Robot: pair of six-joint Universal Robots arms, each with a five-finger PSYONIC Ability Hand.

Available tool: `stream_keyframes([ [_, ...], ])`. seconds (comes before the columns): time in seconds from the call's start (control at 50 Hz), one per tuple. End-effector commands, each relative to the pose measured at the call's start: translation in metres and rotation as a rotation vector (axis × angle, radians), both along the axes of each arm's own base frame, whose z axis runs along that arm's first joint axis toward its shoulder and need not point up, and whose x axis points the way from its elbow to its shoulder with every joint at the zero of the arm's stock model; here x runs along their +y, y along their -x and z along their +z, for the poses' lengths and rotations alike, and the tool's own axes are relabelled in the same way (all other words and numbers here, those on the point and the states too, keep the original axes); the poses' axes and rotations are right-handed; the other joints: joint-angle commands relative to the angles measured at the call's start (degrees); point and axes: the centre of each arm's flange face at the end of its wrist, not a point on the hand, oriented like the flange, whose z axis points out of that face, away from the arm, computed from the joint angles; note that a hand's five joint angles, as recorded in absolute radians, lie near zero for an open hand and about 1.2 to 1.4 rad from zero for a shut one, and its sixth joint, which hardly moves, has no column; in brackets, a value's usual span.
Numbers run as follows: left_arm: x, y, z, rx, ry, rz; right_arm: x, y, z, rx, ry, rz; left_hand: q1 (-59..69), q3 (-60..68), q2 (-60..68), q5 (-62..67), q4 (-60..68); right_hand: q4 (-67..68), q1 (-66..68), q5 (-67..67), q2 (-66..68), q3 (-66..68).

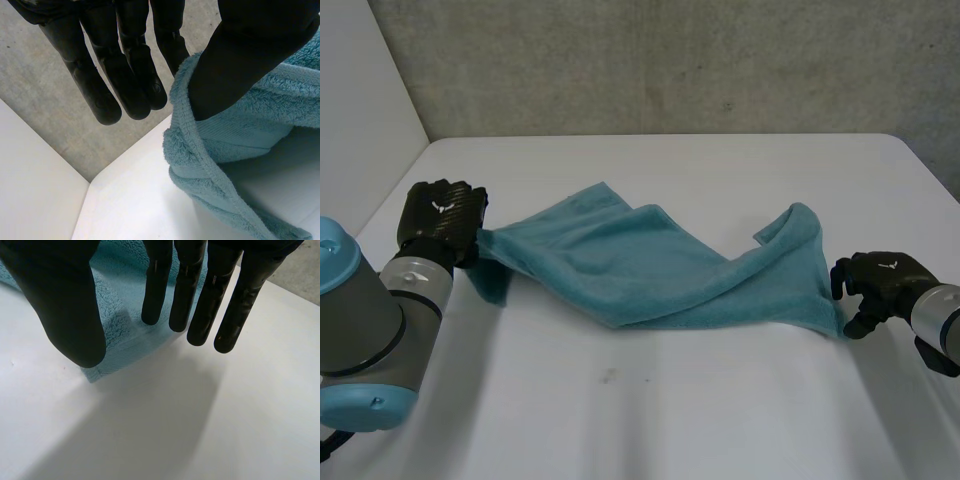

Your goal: Fold the laundry

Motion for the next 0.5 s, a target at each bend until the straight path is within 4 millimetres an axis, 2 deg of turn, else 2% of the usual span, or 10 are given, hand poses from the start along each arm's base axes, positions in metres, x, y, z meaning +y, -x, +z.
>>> stream_keyframes([
  [0.02, 0.000, 0.000, -0.001, 0.000, -0.001, 0.000, -0.006, -0.001, -0.003, -0.081, 0.013, -0.035, 14.5, 11.5, 11.1, 14.9, 11.3, 4.7, 9.4, 4.3, 3.7, 4.4],
  [0.36, 0.001, 0.000, -0.002, -0.001, -0.004, -0.003, -0.013, -0.005, -0.020, -0.120, -0.024, -0.028, 14.5, 11.5, 11.1, 14.9, 11.3, 7.3, 11.9, 6.8, 6.3, 6.9],
  [0.42, 0.000, 0.000, -0.002, -0.002, -0.004, -0.002, -0.015, -0.005, -0.021, -0.119, -0.025, -0.029, 14.5, 11.5, 11.1, 14.9, 11.3, 20.7, 25.3, 20.2, 19.6, 20.3],
  [0.46, 0.000, 0.000, -0.003, -0.001, -0.005, 0.000, -0.018, -0.003, -0.020, -0.116, -0.016, -0.040, 14.5, 11.5, 11.1, 14.9, 11.3, 40.4, 45.1, 40.0, 39.4, 40.1],
  [0.5, 0.000, 0.000, -0.002, -0.001, -0.004, 0.000, -0.020, -0.002, -0.018, -0.115, -0.006, -0.043, 14.5, 11.5, 11.1, 14.9, 11.3, 40.5, 45.2, 40.1, 39.5, 40.1],
])
